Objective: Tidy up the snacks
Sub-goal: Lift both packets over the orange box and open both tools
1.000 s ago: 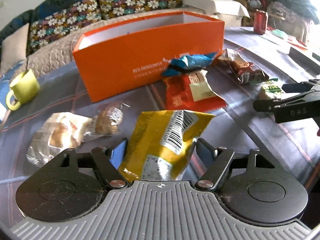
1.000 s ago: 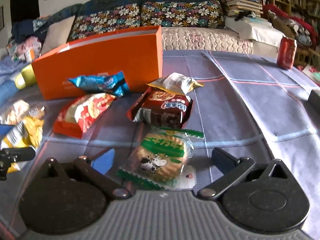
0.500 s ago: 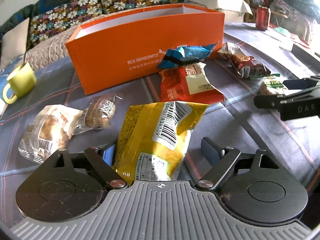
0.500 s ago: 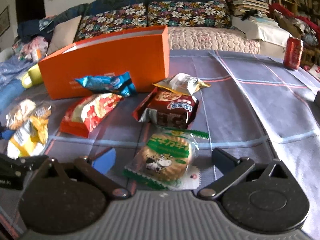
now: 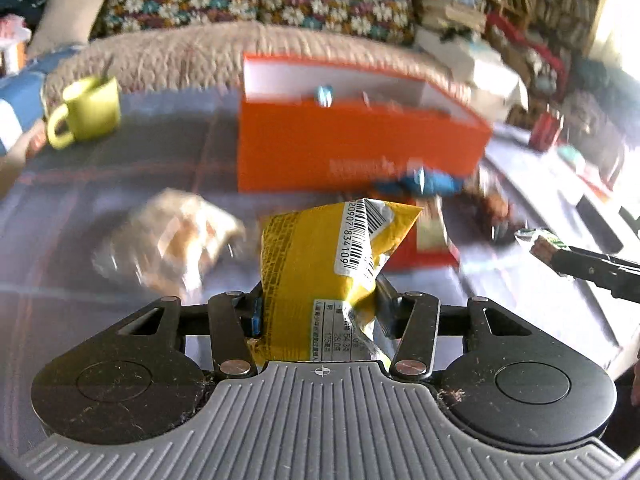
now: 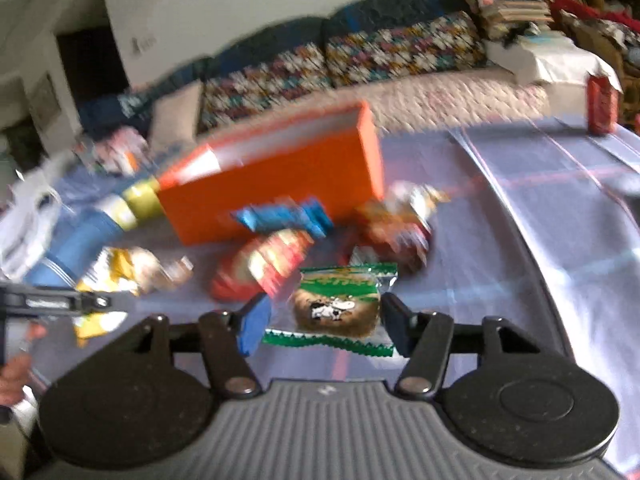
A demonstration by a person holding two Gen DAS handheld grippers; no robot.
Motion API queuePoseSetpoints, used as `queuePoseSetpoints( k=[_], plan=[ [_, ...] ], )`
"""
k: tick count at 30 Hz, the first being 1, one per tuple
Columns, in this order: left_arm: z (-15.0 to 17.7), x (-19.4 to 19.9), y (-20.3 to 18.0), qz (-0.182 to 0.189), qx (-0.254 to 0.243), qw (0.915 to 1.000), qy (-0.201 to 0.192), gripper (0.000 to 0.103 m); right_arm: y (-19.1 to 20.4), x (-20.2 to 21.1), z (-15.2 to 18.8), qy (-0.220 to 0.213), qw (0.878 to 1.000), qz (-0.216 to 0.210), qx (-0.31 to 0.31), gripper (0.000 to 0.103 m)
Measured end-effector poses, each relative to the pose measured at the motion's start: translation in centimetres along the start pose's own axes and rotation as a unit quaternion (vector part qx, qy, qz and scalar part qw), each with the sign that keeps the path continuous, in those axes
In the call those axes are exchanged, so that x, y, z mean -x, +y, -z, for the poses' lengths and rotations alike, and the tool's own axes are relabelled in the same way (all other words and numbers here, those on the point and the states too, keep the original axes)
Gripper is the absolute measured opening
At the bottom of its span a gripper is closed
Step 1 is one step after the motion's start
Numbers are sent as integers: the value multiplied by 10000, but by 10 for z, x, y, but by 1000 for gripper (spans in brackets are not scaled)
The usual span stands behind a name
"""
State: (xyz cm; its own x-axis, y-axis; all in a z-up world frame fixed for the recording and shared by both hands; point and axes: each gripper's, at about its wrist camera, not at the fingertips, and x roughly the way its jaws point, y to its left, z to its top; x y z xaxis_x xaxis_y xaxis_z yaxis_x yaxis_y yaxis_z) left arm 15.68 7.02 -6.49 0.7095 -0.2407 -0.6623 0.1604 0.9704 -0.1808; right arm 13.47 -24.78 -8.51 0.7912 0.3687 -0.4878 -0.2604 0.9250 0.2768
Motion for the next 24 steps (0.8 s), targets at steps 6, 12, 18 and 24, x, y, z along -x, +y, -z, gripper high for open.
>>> queuePoseSetpoints(
  k=[6, 12, 18, 24],
  plan=[
    [-39, 4, 5, -85, -58, 9992, -381, 21, 27, -18, -52, -449, 9967, -129, 670, 61],
    [-108, -20, -1, 56, -16, 9968, -803, 21, 31, -70, -111, -616, 9929, -82, 1010, 61],
    [-156, -82, 0, 2, -35, 9976, -695, 21, 16, -154, -142, -355, 9941, 54, 1020, 61],
    [-165, -151, 2, -265, -40, 9991, -334, 35, 5, -196, -145, -222, 9955, 45, 919, 82]
  ],
)
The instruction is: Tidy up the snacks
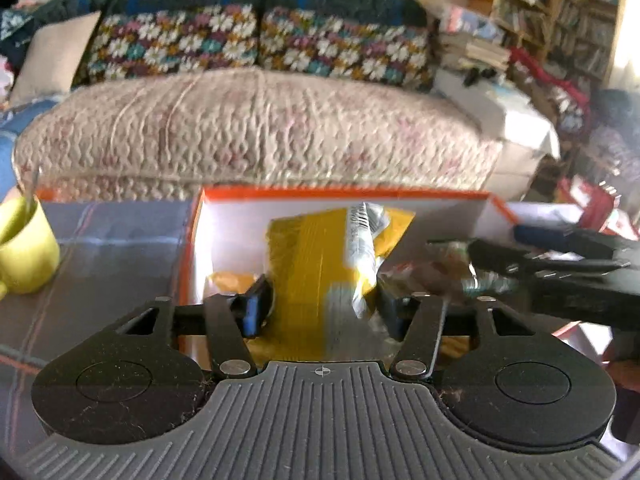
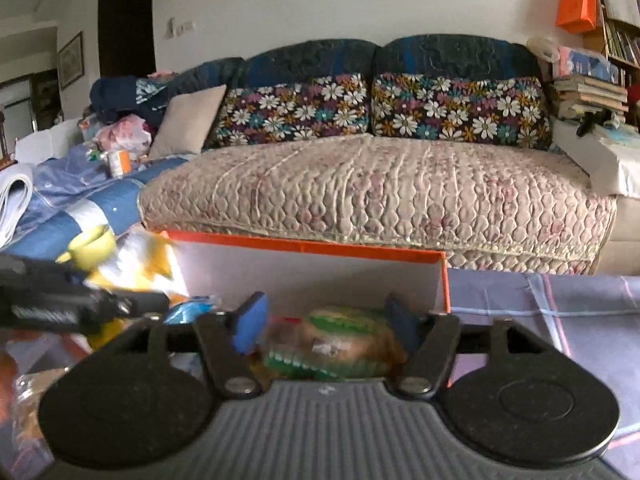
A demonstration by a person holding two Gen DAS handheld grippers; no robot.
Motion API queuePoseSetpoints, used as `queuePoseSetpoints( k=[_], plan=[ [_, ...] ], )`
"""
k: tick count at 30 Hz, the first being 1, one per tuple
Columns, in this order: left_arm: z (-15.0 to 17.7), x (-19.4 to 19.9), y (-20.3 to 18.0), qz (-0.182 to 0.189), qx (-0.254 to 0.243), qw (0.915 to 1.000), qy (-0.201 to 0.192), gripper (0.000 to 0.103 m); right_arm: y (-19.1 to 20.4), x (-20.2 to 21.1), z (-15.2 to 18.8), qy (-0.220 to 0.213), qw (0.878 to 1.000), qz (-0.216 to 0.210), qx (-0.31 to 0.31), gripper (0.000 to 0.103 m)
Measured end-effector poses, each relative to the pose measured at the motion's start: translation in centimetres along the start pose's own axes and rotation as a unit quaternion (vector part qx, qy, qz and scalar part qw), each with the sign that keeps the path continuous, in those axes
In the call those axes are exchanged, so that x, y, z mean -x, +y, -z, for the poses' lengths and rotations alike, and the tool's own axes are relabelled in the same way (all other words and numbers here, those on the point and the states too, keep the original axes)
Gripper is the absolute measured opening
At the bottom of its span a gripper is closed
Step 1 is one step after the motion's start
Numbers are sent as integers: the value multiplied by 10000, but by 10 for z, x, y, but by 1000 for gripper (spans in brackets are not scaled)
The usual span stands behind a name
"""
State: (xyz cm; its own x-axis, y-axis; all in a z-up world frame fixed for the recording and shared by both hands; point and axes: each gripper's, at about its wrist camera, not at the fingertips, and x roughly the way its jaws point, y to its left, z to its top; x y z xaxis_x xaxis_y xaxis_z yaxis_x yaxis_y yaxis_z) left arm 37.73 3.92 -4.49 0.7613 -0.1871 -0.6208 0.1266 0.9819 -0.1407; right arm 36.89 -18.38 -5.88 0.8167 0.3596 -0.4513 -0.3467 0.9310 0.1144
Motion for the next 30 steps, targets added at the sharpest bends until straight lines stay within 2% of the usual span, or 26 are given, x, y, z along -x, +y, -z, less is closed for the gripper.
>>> queuePoseSetpoints(
  k=[1, 2, 4, 6, 9, 11, 14, 17, 20, 24, 26, 27, 28, 30],
  plan=[
    [3, 0, -1, -17, -8, 10000, 17, 37, -1, 8, 0, -115, 9999, -56, -40, 93],
    [8, 7, -2, 7, -57, 10000, -62, 40, -2, 20, 1, -289, 9995, -104, -53, 99],
    [19, 29, -7, 24, -173, 9993, -334, 59, -4, 44, 4, -489, 9987, -157, -75, 100],
    [32, 54, -15, -4, -258, 9980, -575, 66, -9, 67, 8, -584, 9978, -176, -259, 100],
    [57, 88, -26, 118, -366, 9971, -650, 67, -17, 97, 22, -495, 9961, -328, -645, 101],
    [79, 106, -33, 224, -390, 9973, -586, 68, -20, 116, 41, -436, 9952, -276, -826, 101],
    [115, 119, -47, 327, -486, 9978, -305, 68, -25, 139, 77, -242, 9942, -93, -1045, 101],
    [146, 118, -62, 215, -700, 9973, 6, 67, -39, 160, 113, -76, 9871, 103, -1593, 101],
    [152, 109, -77, 267, -789, 9965, 119, 67, -61, 173, 136, 20, 9767, 173, -2139, 101],
    [137, 87, -97, 315, -938, 9950, 98, 72, -74, 183, 145, -22, 9765, 534, -2088, 101],
    [130, 66, -104, 278, -1014, 9942, 232, 70, -80, 183, 148, 20, 9748, 626, -2142, 101],
    [127, 56, -107, 173, -1050, 9938, 310, 60, -84, 184, 149, 39, 9736, 612, -2197, 101],
    [127, 46, -109, 50, -1087, 9932, 414, 39, -86, 183, 150, 67, 9730, 600, -2226, 101],
    [128, 38, -104, 173, -902, 9940, 597, 25, -86, 182, 150, 113, 9741, 616, -2173, 101]
  ],
)
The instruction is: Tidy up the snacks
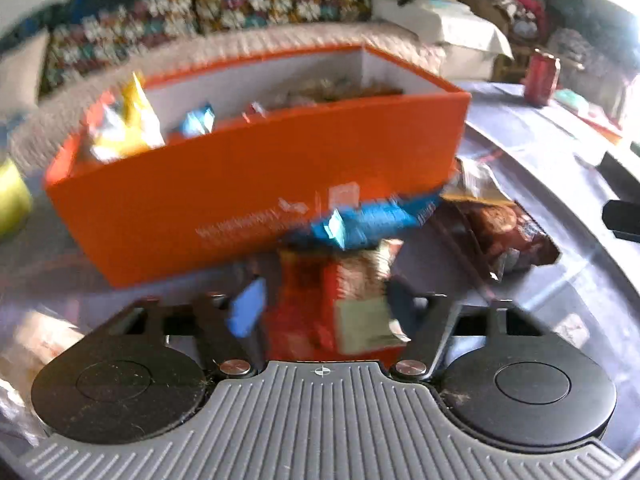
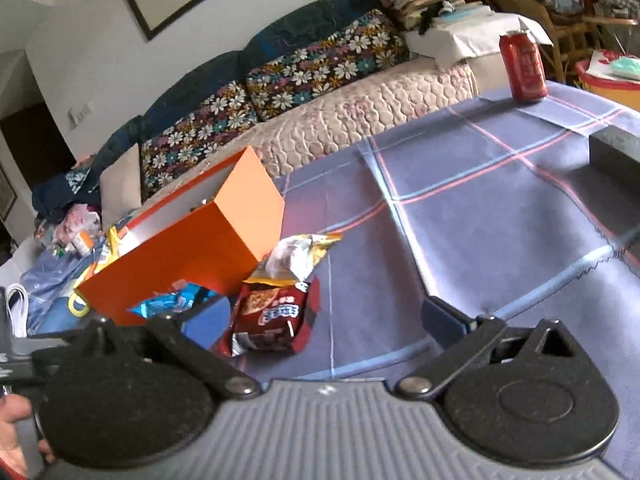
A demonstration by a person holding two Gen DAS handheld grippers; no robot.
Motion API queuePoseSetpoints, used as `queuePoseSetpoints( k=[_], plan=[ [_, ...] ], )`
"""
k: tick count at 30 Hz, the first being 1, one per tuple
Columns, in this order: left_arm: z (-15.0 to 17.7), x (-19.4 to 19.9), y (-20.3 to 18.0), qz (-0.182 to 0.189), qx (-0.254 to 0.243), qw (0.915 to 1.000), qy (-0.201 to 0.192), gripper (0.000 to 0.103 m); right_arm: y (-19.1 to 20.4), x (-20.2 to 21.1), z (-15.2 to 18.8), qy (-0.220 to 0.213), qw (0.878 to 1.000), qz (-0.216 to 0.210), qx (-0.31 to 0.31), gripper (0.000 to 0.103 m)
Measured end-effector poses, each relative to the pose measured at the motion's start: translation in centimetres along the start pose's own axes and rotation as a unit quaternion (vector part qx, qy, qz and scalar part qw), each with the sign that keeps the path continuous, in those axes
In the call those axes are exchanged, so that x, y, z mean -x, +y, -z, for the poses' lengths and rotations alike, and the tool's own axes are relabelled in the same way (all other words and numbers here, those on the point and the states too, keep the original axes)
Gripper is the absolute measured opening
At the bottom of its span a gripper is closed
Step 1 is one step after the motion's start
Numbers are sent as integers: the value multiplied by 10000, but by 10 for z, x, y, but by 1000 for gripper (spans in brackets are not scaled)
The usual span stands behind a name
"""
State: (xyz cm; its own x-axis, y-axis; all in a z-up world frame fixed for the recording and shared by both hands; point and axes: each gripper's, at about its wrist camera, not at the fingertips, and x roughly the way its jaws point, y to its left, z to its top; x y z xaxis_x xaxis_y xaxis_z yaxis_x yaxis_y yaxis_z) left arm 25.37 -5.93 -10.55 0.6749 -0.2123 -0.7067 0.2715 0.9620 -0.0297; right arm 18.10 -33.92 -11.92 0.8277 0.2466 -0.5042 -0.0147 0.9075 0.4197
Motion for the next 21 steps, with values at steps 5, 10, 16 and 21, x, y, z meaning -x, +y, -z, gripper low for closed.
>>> queuePoseSetpoints(
  k=[5, 10, 16, 21],
  plan=[
    [28, 37, 0, 18, -8, 9999, -108, 0, 12, -9, 0, 36, 9992, 155, 378, 101],
    [61, 64, 7, -126, 68, 9999, -68, 11, 45, -45, 0, 294, 9964, 41, 798, 101],
    [86, 76, 33, 181, 929, 9952, 234, 23, 74, -90, 10, 700, 9890, 234, 1281, 100],
    [92, 91, 47, 224, 1235, 9921, 86, 33, 67, -59, 21, 715, 9838, 213, 1629, 69]
  ],
)
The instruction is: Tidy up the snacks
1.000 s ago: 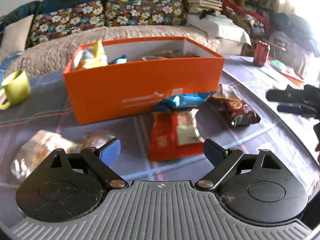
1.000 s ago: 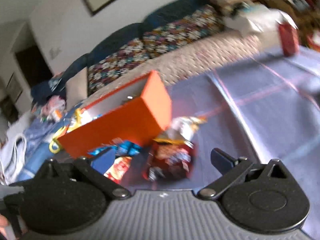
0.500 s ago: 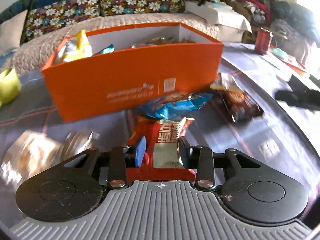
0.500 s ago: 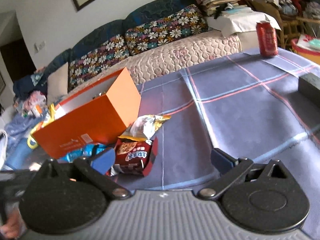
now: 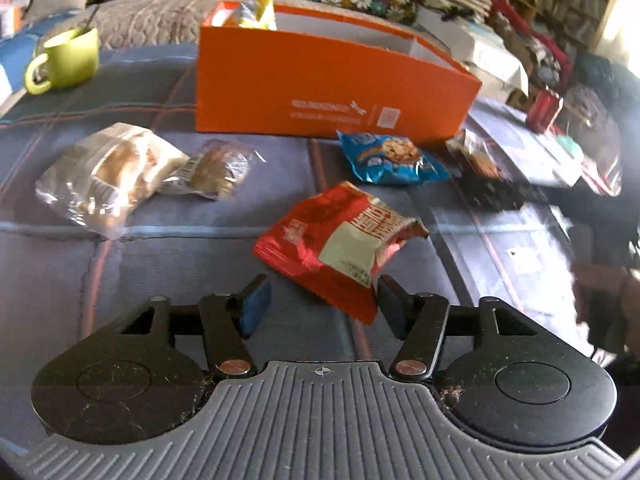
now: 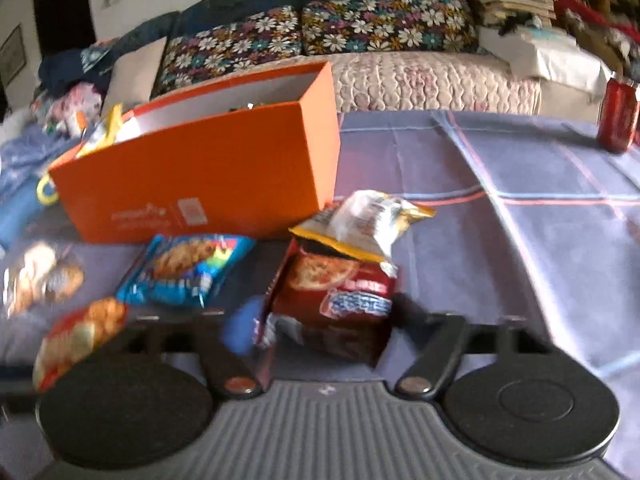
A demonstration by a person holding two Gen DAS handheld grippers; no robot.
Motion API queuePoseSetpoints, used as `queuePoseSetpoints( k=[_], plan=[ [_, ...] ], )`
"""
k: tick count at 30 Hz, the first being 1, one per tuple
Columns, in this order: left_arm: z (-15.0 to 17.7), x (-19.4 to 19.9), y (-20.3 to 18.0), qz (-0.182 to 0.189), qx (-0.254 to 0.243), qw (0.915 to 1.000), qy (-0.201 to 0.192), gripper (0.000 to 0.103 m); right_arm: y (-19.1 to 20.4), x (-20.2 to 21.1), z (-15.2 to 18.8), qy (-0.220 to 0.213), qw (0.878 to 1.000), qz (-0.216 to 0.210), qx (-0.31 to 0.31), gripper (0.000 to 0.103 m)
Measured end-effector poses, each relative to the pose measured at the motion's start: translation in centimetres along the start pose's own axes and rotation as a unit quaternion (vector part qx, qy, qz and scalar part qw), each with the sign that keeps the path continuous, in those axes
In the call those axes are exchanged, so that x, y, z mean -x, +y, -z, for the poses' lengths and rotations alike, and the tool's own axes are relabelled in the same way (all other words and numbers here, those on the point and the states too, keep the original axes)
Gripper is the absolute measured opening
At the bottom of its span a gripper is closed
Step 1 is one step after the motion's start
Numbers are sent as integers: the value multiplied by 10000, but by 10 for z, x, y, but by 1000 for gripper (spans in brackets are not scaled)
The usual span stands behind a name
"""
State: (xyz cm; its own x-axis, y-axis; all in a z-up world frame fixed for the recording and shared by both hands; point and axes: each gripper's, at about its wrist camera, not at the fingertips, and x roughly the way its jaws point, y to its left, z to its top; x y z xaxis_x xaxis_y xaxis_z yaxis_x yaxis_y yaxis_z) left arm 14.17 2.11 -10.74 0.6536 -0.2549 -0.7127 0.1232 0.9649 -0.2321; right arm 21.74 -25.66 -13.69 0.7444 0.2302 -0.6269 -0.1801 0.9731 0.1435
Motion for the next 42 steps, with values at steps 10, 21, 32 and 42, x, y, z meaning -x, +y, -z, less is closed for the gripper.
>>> queuePoseSetpoints(
  k=[10, 21, 32, 42],
  plan=[
    [4, 9, -4, -25, -2, 10000, -90, 47, -4, 58, 39, -143, 9976, -666, -78, 102],
    [5, 6, -14, -217, -319, 9991, -162, 57, 1, 48, 39, 177, 9957, -789, -444, 102],
    [10, 4, -10, -150, -229, 9996, -91, 64, 0, -1, -9, -327, 9954, -85, -895, 102],
    [12, 4, -6, -4, -16, 10000, -22, 66, -10, -15, -14, -257, 9929, 1148, -187, 102]
  ],
)
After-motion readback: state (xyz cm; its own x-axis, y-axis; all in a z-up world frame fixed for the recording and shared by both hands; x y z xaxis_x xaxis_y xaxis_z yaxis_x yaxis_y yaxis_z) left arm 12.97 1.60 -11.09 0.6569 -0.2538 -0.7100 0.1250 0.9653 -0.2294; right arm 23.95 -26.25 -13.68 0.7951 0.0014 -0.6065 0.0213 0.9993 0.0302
